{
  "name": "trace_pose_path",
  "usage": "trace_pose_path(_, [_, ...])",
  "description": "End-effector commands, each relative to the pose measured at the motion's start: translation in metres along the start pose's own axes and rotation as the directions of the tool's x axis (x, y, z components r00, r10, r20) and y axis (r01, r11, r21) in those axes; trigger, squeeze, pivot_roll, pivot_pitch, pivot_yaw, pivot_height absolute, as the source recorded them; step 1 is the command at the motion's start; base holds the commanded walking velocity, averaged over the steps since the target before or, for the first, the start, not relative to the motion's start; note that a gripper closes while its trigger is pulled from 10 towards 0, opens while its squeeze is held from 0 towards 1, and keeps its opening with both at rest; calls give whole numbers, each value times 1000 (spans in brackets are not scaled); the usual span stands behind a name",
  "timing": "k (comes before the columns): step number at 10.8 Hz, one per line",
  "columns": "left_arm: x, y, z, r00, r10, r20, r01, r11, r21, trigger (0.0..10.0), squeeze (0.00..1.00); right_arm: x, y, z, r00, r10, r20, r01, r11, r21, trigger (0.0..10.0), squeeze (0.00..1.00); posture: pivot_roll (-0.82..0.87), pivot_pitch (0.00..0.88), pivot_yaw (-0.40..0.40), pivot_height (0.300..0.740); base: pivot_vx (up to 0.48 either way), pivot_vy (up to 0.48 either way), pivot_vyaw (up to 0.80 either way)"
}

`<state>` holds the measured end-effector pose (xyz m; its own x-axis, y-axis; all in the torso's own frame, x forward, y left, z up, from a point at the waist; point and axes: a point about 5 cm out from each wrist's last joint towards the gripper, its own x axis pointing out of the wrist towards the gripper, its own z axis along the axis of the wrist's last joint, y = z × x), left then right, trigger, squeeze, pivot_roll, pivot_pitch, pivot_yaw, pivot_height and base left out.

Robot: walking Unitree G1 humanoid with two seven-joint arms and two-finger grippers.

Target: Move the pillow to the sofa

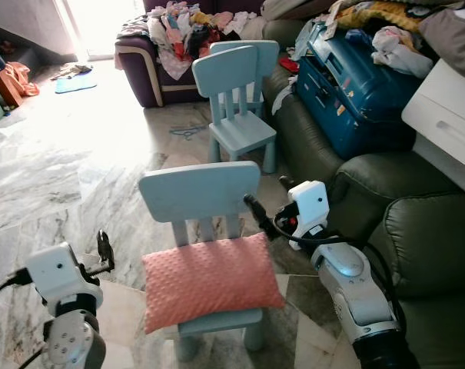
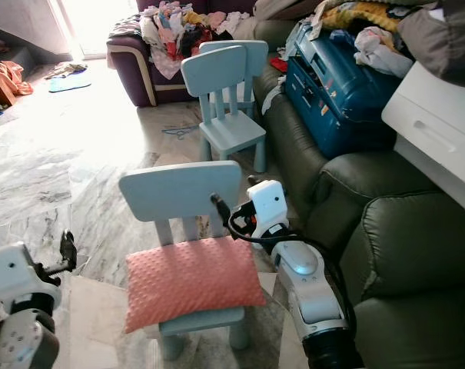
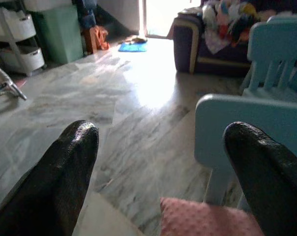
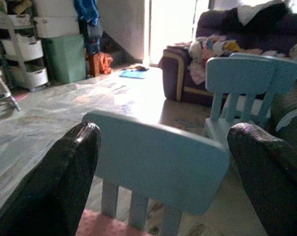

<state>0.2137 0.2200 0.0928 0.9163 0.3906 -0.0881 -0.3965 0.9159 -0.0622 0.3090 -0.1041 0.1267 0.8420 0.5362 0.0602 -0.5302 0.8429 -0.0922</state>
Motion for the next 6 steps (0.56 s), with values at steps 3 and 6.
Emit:
trace_pose_path(3, [-7,13,-22,997,17,-73,-15,1000,24,10000,0,2,5,-3,999,36,-17,-36,999,12,10000,0,-104,72,41,740,0,0,0])
trace_pose_path(6, [-6,10,-22,998,9,-66,-8,1000,15,10000,0,2,6,-2,999,54,-9,-54,998,-18,10000,0,-105,74,39,740,0,0,427])
